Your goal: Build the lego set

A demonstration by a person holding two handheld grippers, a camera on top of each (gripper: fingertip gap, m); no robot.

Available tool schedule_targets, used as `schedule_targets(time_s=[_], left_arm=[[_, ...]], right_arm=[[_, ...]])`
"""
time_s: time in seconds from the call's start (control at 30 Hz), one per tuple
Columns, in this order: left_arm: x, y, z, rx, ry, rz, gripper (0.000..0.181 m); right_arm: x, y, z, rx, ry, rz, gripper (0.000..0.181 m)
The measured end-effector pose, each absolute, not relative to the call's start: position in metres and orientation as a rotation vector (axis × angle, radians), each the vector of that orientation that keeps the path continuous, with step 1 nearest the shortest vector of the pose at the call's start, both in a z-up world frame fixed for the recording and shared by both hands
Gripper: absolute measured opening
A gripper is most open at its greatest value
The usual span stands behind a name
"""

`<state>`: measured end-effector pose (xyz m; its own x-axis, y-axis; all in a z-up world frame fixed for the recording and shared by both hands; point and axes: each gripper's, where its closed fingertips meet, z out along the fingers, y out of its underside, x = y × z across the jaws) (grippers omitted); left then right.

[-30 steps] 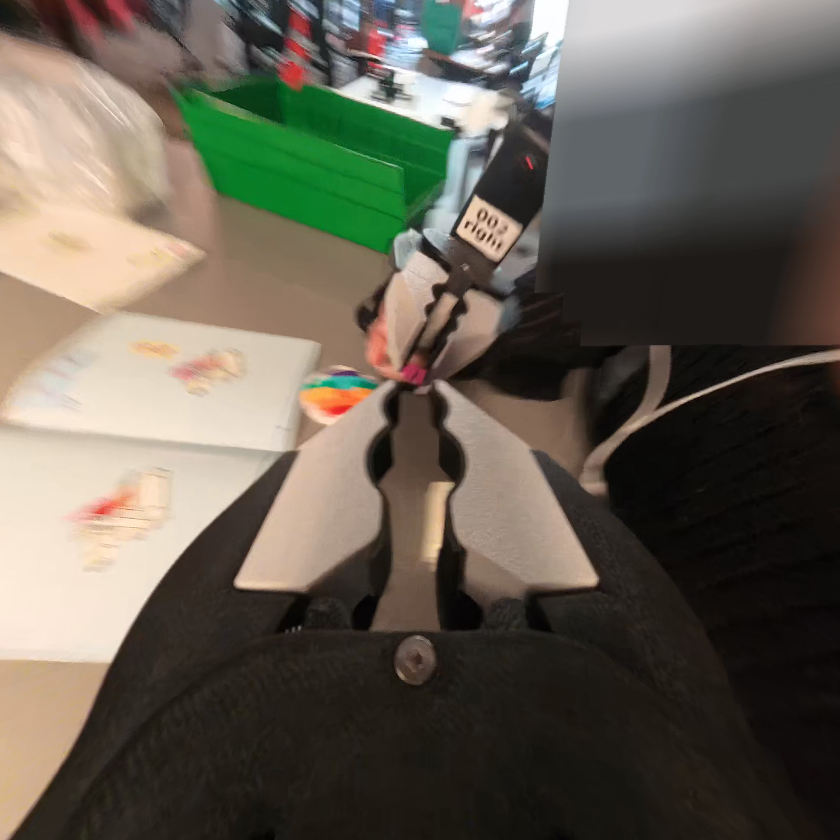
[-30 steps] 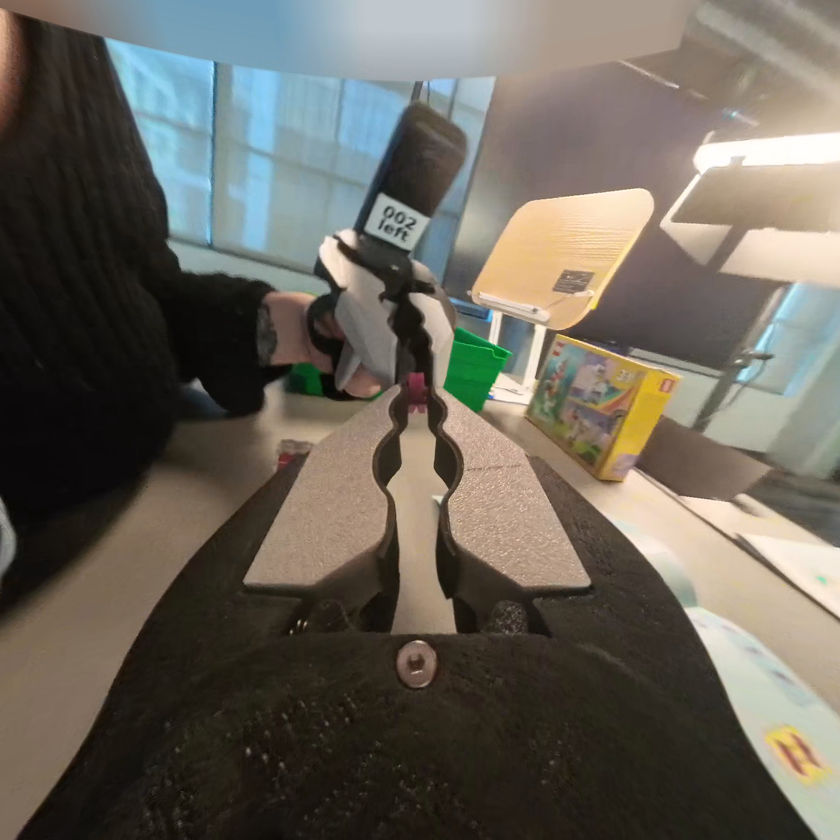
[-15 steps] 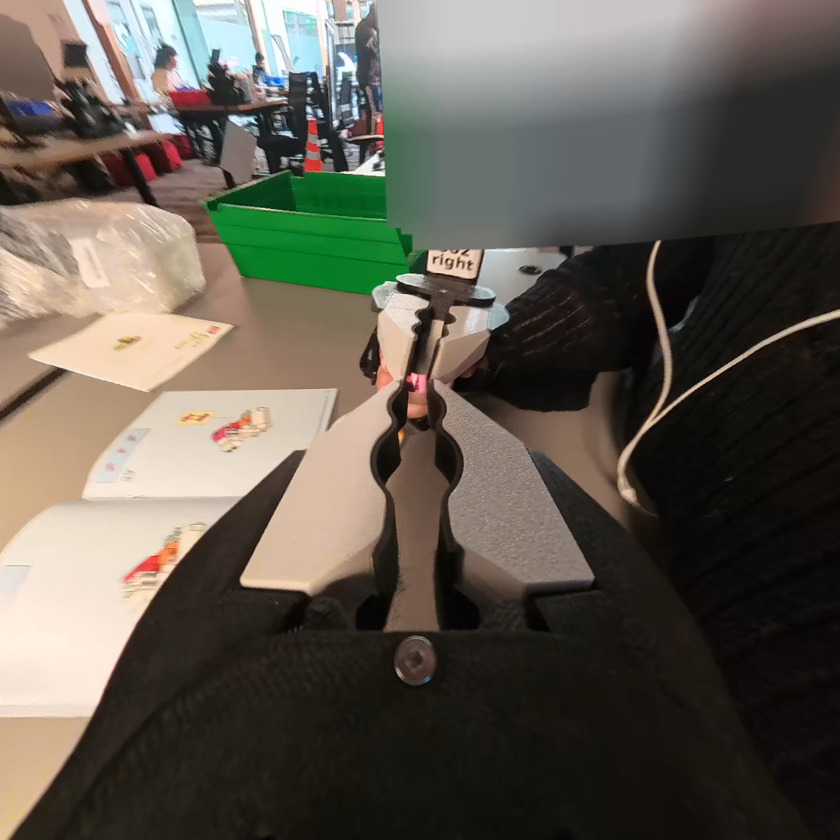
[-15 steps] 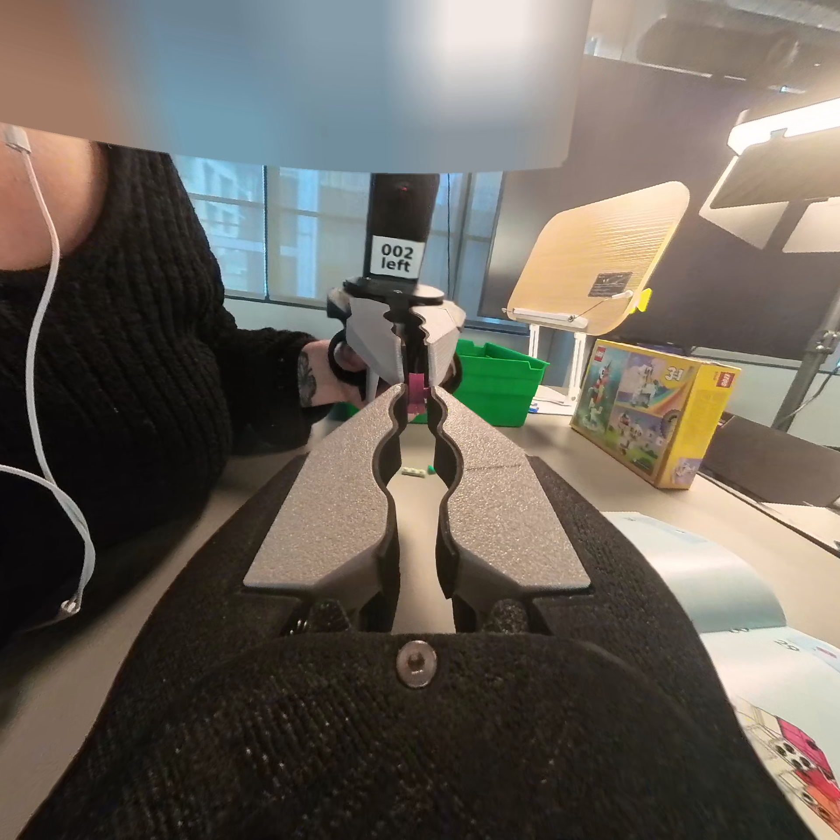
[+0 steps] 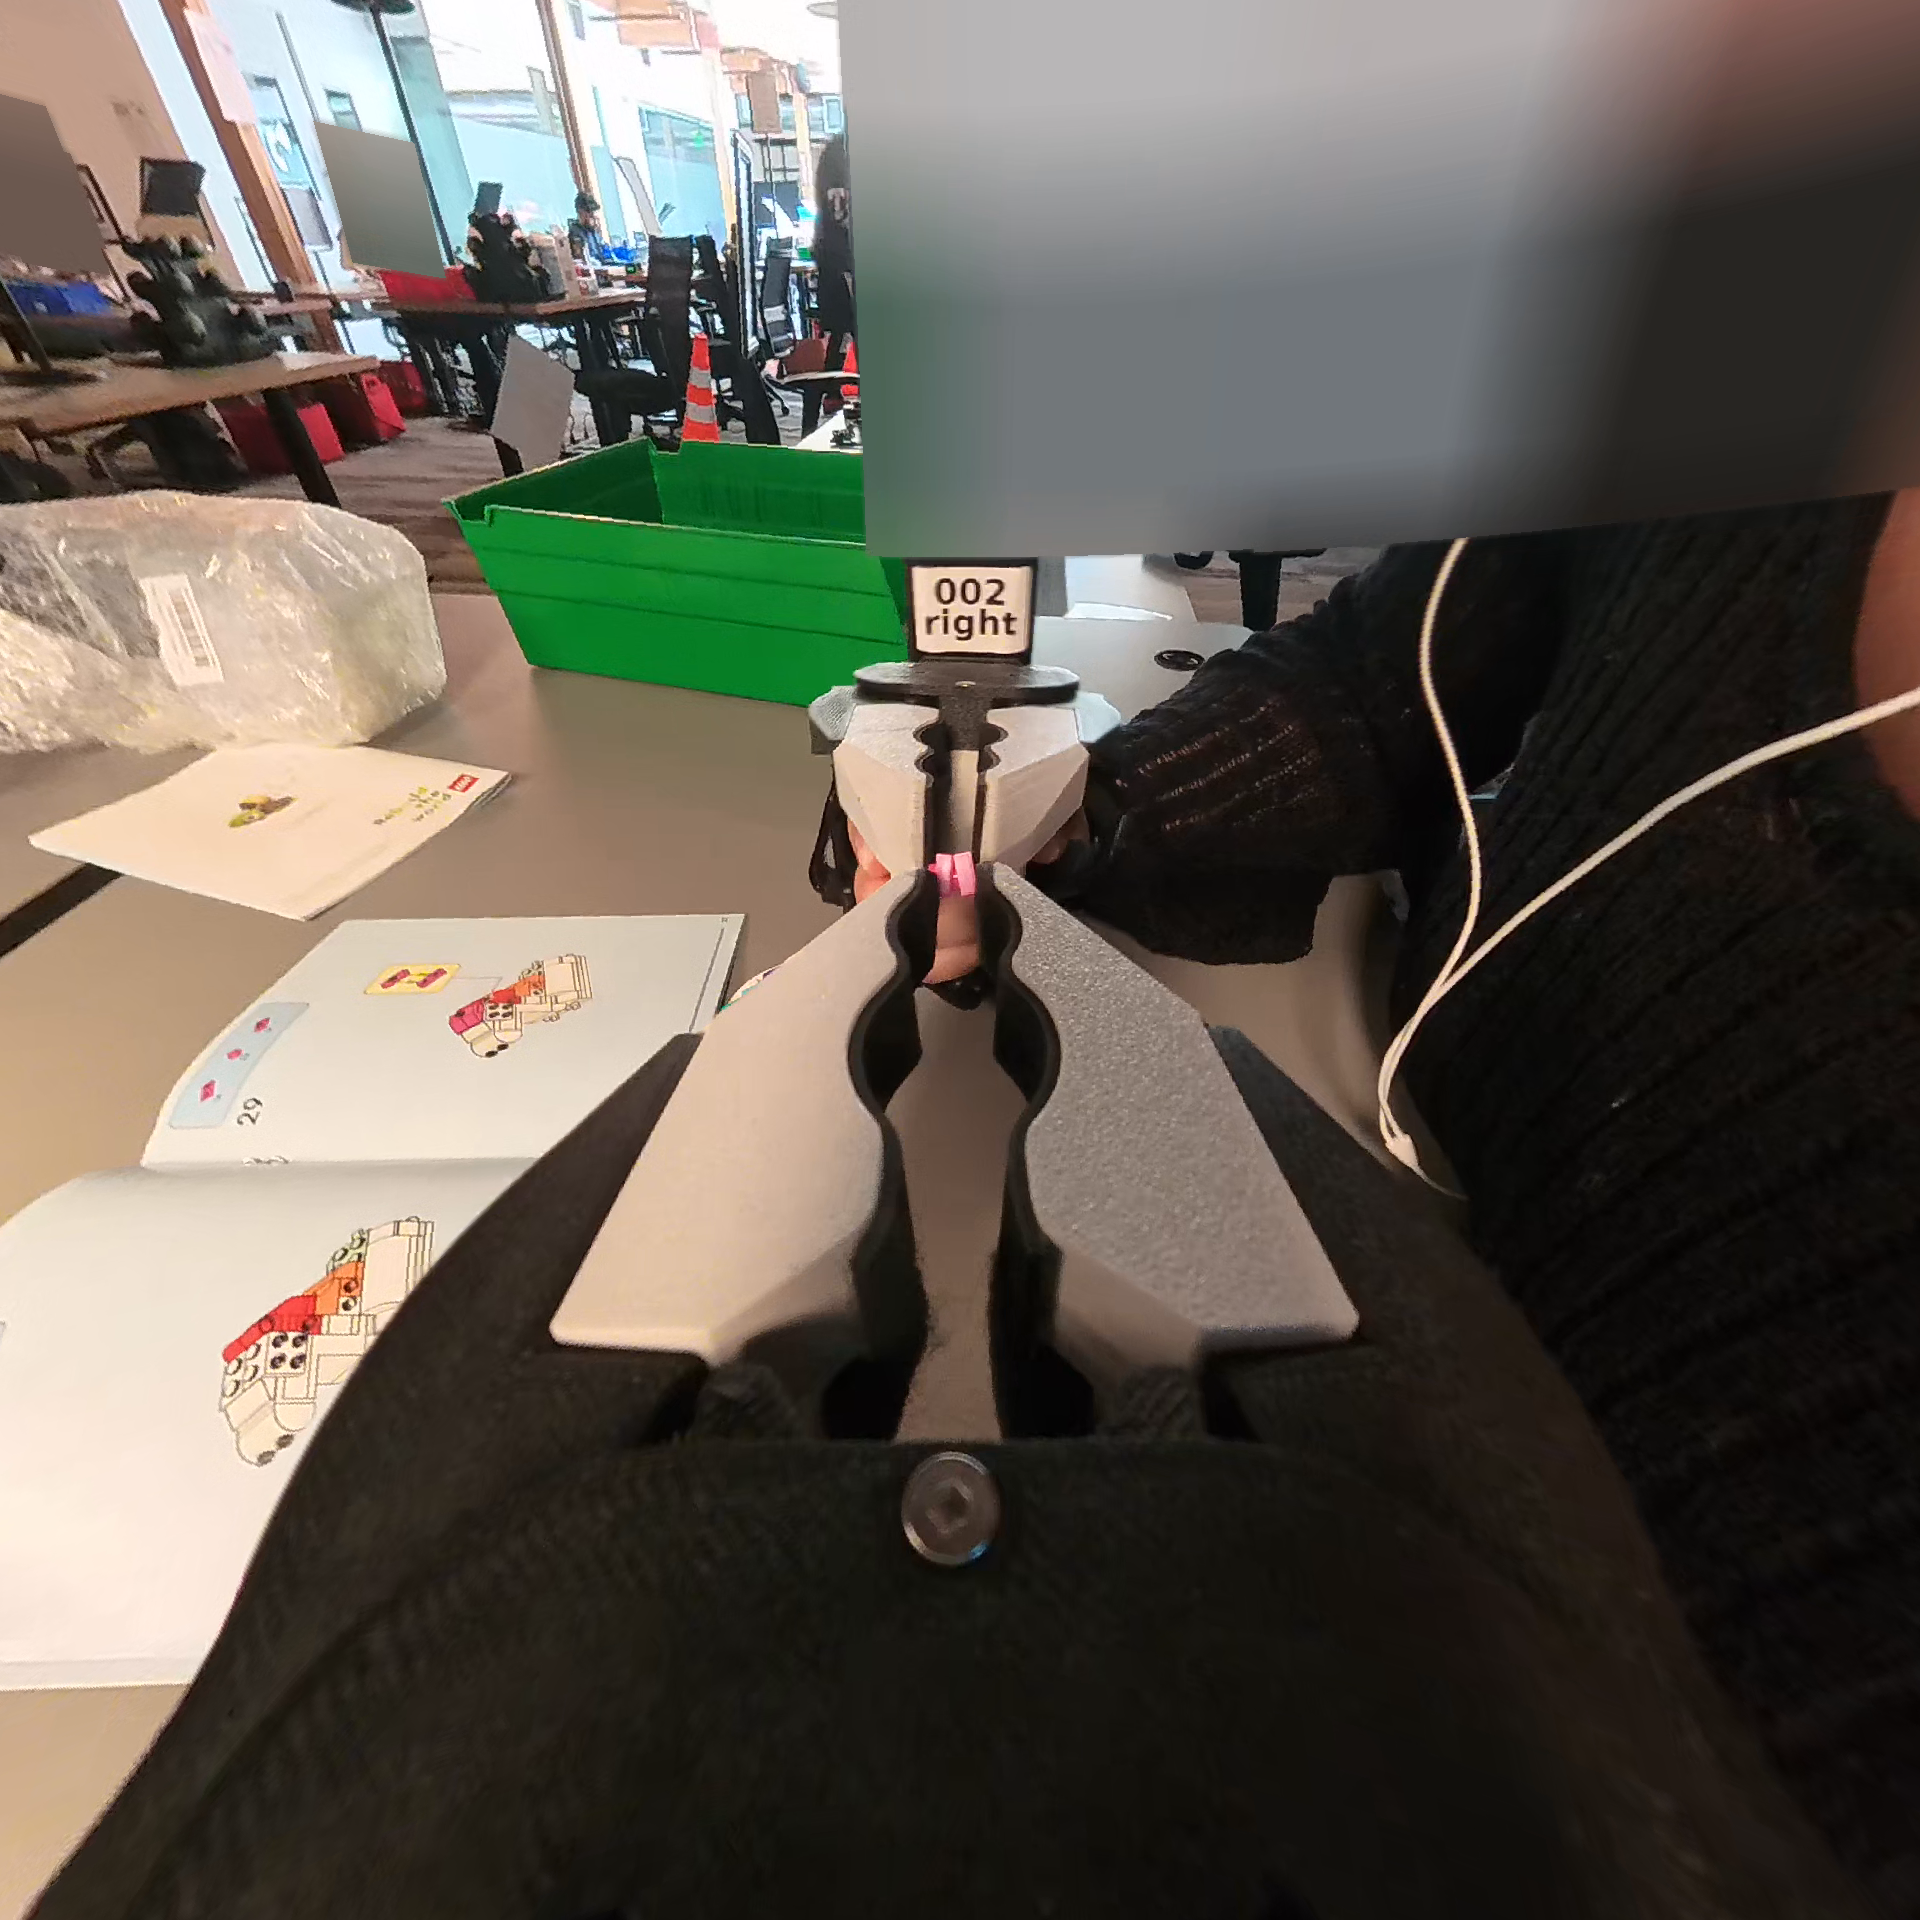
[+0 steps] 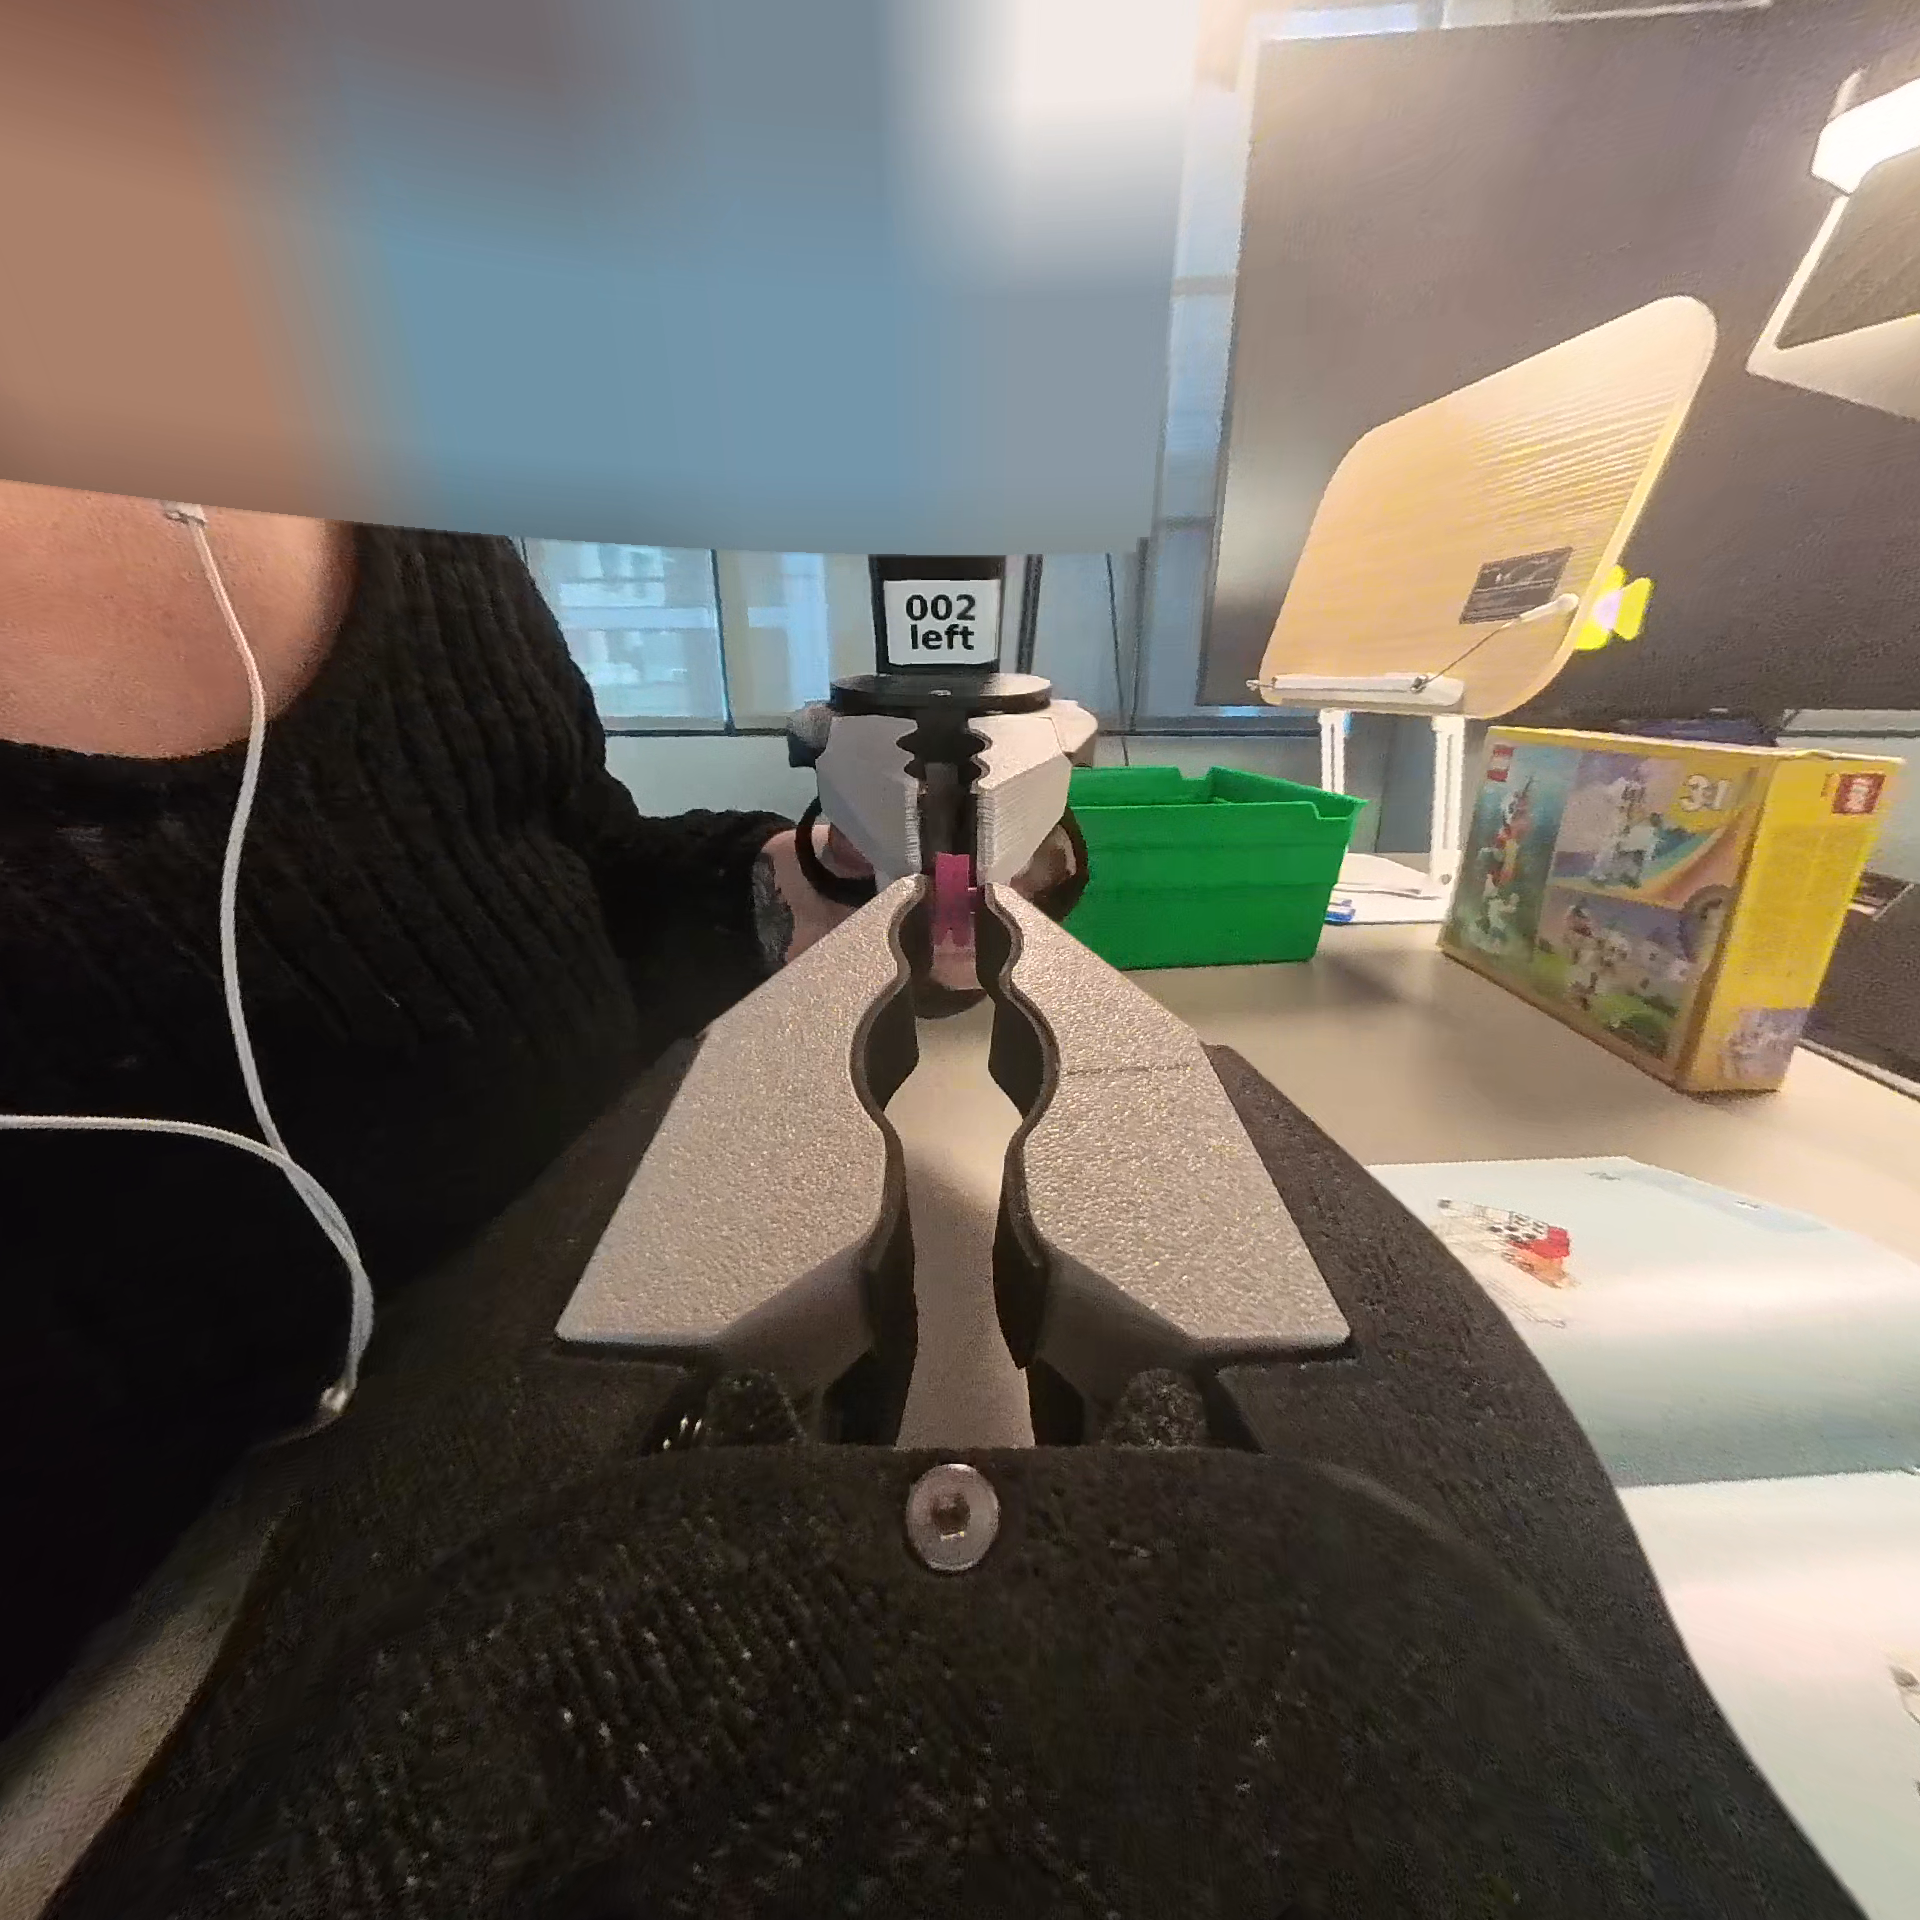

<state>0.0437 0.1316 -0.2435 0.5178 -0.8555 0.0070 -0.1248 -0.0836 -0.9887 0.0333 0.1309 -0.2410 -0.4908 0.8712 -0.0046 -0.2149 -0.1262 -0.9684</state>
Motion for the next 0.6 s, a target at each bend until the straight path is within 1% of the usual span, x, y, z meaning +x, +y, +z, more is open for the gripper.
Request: schedule_targets(time_s=[0.1,0.2,0.27,0.3,0.37,0.43,0.47,0.6], left_arm=[[0.042,0.134,-0.245,-1.576,0.843,-0.754,0.007],[0.038,0.144,-0.247,-1.621,0.738,-0.761,0.007],[0.035,0.151,-0.247,-1.649,0.647,-0.787,0.01],[0.035,0.153,-0.248,-1.666,0.617,-0.811,0.016],[0.035,0.155,-0.25,-1.701,0.566,-0.857,0.021],[0.035,0.157,-0.25,-1.715,0.52,-0.87,0.02],[0.034,0.159,-0.249,-1.717,0.493,-0.872,0.019],[0.032,0.161,-0.249,-1.727,0.472,-0.878,0.017]], right_arm=[[0.031,0.135,-0.243,-0.786,-1.329,1.677,0.006],[0.027,0.145,-0.245,-0.754,-1.269,1.484,0.006],[0.026,0.155,-0.243,-0.711,-1.23,1.299,0.006],[0.027,0.16,-0.241,-0.685,-1.21,1.199,0.006],[0.028,0.173,-0.239,-0.655,-1.167,0.958,0.006],[0.026,0.173,-0.241,-0.539,-1.205,0.66,0.006],[0.025,0.168,-0.245,-0.493,-1.233,0.58,0.006],[0.022,0.159,-0.247,-0.447,-1.252,0.517,0.006]])
